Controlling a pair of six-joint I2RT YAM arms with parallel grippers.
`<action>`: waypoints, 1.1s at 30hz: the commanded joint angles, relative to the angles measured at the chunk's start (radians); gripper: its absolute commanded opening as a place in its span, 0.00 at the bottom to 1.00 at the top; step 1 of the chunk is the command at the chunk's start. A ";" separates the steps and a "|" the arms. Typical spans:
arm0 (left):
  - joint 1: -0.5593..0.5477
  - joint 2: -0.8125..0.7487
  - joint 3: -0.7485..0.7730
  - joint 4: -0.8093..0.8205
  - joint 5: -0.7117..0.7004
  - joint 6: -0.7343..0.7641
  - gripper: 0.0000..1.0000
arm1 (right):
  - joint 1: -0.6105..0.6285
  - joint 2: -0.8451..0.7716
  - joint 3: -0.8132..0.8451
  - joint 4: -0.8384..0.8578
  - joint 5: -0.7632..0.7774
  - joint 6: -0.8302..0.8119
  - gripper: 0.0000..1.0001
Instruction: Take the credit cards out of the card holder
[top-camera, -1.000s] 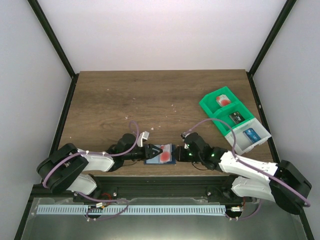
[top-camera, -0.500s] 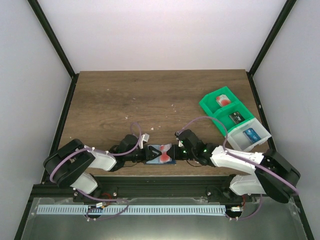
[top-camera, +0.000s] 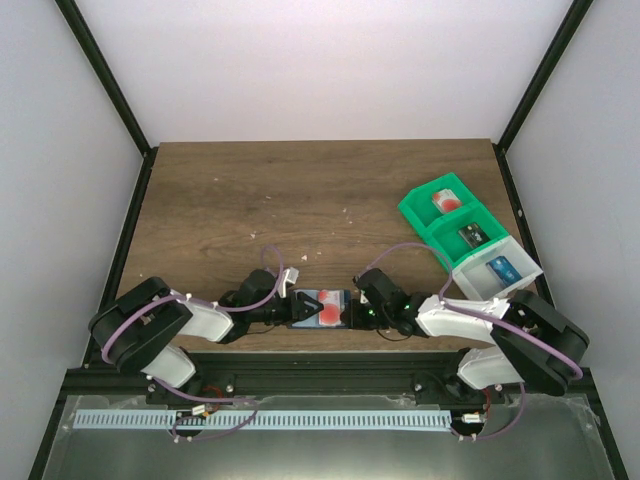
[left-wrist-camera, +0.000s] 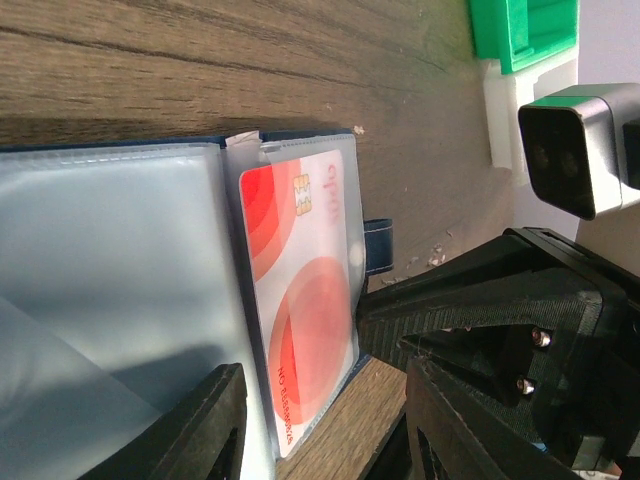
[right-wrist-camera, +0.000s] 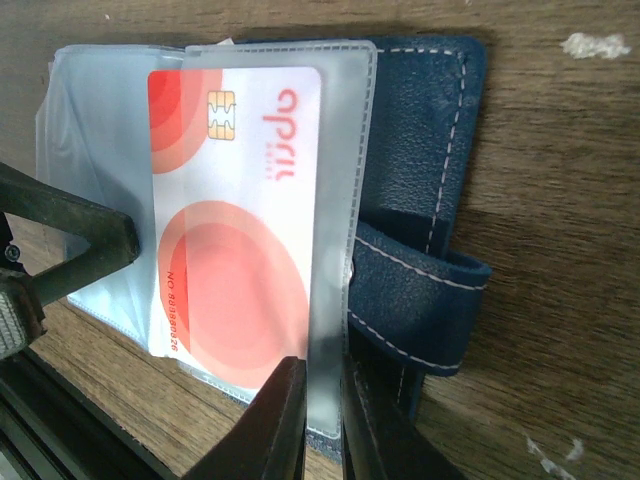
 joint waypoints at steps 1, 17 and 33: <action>-0.003 0.018 -0.012 0.025 0.001 0.021 0.47 | 0.004 0.017 -0.028 0.041 -0.001 0.017 0.12; -0.003 0.070 -0.007 0.083 0.012 0.009 0.39 | 0.004 0.022 -0.049 0.052 0.007 0.024 0.05; -0.002 0.027 -0.012 0.027 -0.026 0.022 0.40 | 0.004 -0.127 0.057 0.003 -0.040 0.020 0.06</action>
